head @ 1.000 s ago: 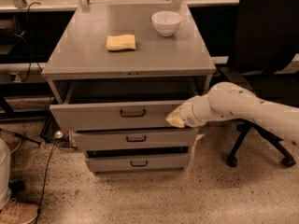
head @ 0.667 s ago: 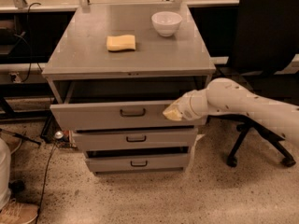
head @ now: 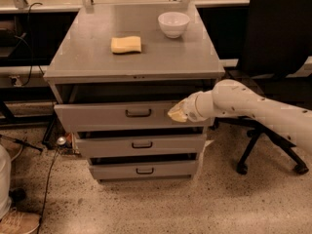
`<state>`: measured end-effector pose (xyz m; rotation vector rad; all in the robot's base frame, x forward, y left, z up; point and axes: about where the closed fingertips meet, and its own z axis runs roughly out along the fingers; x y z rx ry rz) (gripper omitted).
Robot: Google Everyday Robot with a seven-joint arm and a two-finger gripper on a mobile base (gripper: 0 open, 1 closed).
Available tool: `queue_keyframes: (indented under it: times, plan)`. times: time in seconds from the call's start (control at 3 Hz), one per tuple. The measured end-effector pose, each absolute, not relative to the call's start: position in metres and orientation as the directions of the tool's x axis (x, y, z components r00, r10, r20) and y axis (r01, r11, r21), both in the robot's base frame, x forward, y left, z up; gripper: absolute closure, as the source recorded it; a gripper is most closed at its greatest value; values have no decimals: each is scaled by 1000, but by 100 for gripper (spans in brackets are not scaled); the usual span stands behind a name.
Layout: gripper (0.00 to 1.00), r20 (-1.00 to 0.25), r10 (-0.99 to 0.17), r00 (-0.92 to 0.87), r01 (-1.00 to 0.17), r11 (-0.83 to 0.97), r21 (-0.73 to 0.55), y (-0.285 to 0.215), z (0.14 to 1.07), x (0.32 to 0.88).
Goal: Close top drawer
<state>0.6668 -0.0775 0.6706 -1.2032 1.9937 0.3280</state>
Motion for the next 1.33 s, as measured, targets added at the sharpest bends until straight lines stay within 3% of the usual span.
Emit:
queue_keyframes:
  times: [1.33]
  plan:
    - [100, -748, -624, -226, -846, 507, -167, -65, 666, 697]
